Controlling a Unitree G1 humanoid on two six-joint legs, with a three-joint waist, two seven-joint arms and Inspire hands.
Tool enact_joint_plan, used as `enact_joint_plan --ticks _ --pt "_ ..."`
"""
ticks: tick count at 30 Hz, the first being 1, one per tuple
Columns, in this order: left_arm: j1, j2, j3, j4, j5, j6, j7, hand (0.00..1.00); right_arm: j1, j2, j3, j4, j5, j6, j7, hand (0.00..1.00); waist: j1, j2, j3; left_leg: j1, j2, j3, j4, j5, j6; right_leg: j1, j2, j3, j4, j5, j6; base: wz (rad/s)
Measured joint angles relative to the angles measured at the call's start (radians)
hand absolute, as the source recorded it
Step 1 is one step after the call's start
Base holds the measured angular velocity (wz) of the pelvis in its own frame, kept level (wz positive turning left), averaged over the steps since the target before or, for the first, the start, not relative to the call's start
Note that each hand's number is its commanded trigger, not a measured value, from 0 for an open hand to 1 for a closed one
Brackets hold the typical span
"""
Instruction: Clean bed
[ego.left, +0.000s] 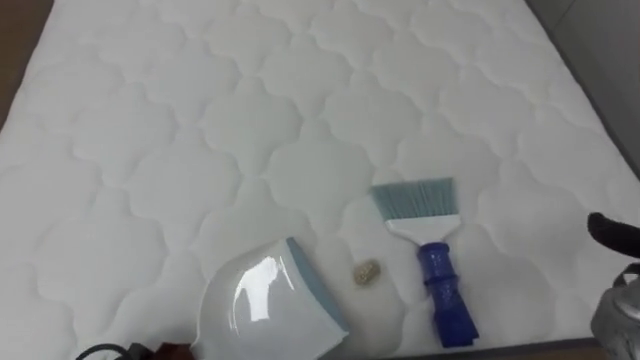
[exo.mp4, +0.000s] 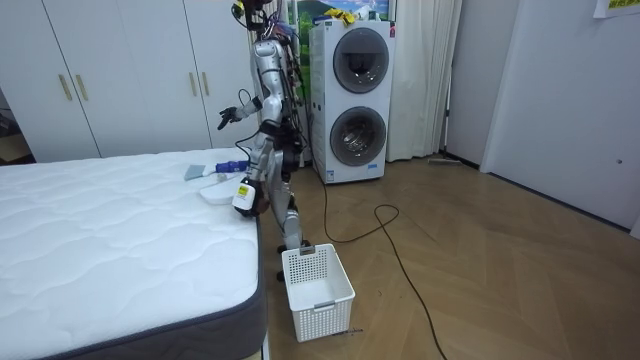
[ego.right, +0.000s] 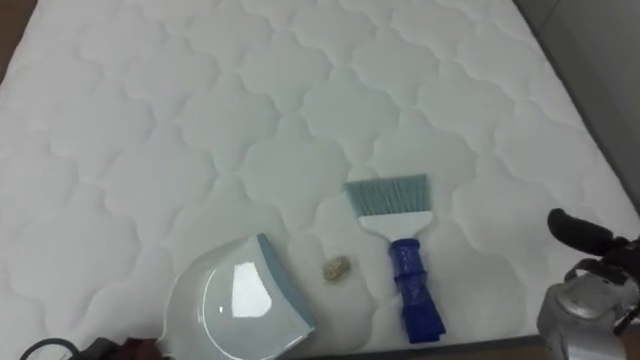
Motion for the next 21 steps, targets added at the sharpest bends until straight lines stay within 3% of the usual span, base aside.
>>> enact_joint_plan --ticks 8,13,18,21 --pt "-0.079 0.022 -0.022 0.008 0.012 -0.009 0.062 1.00 -0.036 0.001 0.113 0.033 -0.033 -0.027 0.028 0.00 0.024 0.028 0.0208 -0.082 -0.001 -0.028 0.031 0.000 0.001 -0.063 -0.011 -0.040 0.019 0.001 -0.001 0.10" --pt "-0.125 0.025 -0.053 0.029 0.028 -0.012 0.080 1.00 -0.073 0.004 0.155 0.118 -0.042 -0.029 0.078 0.00 0.032 0.034 0.0244 -0.125 -0.001 -0.040 0.050 0.001 0.001 -0.100 -0.012 -0.040 0.032 0.001 -0.001 0.08" --pt "-0.246 0.029 -0.085 0.097 0.029 -0.017 0.108 1.00 -0.111 0.017 0.208 0.168 -0.045 -0.027 0.113 0.00 0.055 0.045 0.0311 -0.200 0.002 -0.038 0.092 0.001 0.001 -0.165 -0.013 -0.037 0.057 0.000 -0.004 0.01" --pt "-0.279 0.033 -0.085 0.120 0.029 -0.011 0.150 1.00 -0.110 0.029 0.224 0.168 -0.045 -0.025 0.131 0.00 0.054 0.046 0.0318 -0.220 0.002 -0.038 0.104 0.001 0.001 -0.185 -0.015 -0.037 0.071 -0.001 -0.006 0.00"
